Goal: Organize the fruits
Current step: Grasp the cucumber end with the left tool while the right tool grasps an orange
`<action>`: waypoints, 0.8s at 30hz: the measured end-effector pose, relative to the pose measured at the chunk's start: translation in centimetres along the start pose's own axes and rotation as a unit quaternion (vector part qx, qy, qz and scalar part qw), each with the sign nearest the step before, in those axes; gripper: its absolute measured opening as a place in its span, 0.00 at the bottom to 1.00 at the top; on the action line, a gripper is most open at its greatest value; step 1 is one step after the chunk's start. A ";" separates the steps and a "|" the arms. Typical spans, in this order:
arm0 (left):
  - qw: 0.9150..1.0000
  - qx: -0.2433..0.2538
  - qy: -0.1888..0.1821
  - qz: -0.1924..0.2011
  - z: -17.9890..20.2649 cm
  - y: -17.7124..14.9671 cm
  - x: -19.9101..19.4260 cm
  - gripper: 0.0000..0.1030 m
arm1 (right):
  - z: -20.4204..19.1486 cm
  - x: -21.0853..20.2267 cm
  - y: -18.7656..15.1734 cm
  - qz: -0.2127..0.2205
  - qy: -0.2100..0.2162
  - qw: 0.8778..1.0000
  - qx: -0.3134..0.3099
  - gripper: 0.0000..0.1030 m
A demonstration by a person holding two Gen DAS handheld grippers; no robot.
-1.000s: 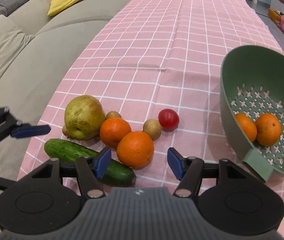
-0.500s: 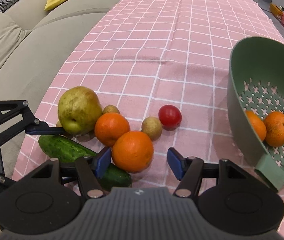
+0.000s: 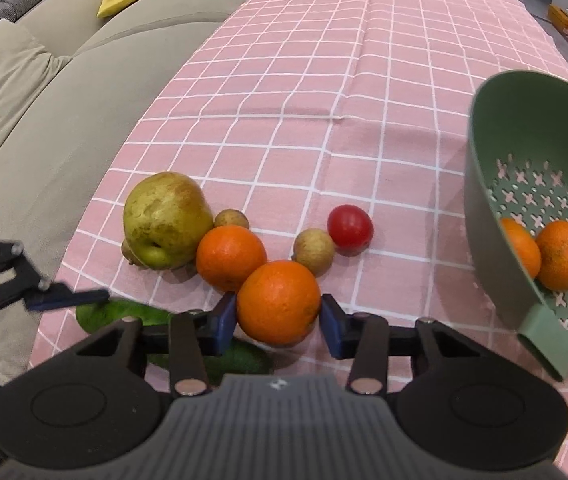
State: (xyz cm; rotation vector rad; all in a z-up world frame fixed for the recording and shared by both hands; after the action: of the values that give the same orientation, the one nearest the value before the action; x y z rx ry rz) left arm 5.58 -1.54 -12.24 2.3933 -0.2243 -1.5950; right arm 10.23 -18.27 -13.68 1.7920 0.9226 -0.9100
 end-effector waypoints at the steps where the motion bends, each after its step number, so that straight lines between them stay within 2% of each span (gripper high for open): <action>1: 1.000 0.012 0.005 0.000 0.2 0.0 0.0 0.37 | 0.1 -0.1 0.1 0.001 0.000 1.000 0.001 0.40; 3: 0.997 0.070 0.020 0.003 1.2 0.2 0.3 0.47 | 0.1 -0.2 0.1 0.002 0.000 1.000 0.003 0.40; 5: 0.991 0.135 0.025 -0.005 2.3 0.6 1.2 0.49 | 0.0 -0.3 -0.1 0.003 0.002 1.000 0.002 0.40; 7: 0.983 0.178 0.029 -0.017 3.0 0.9 2.3 0.54 | -0.1 -0.5 -0.2 0.004 0.005 1.000 -0.002 0.40; 8: 0.983 0.184 0.023 -0.007 2.8 1.1 2.4 0.54 | -0.2 -0.6 -0.3 0.003 0.007 1.000 -0.003 0.40; 11: 0.991 0.135 -0.017 -0.013 0.8 2.3 3.0 0.54 | -0.1 -1.0 -0.4 0.003 0.009 1.000 -0.003 0.40; 15: 0.996 0.074 -0.051 -0.020 -1.4 3.0 3.9 0.53 | 0.4 -1.2 -0.4 0.002 0.010 1.000 0.000 0.40; 19: 0.997 0.032 -0.069 -0.027 -2.5 3.1 4.0 0.51 | 0.8 -1.7 -0.3 0.006 0.013 1.000 0.007 0.40; 22: 0.994 -0.012 -0.106 -0.018 -2.9 2.6 3.5 0.48 | 0.9 -2.2 -0.2 0.011 0.018 1.000 0.008 0.40; 24: 0.994 -0.034 -0.099 -0.013 -2.1 2.1 2.7 0.47 | 1.0 -2.5 -0.2 0.013 0.020 1.000 0.007 0.40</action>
State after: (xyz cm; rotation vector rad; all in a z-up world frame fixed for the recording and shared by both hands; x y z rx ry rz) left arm 8.57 -4.00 -13.24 2.1970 -0.1713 -1.8219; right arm 8.70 -19.61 -11.92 1.8363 0.9180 -0.8693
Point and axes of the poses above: each gripper's, at about its wrist camera, not at the fingertips, and x roughly the way its jaws point, z to its right, y to its top, the point moved 1 cm from there along x, roughly the way its jaws point, and after that the axes turned 12 degrees about x, right-handed, at the moved point
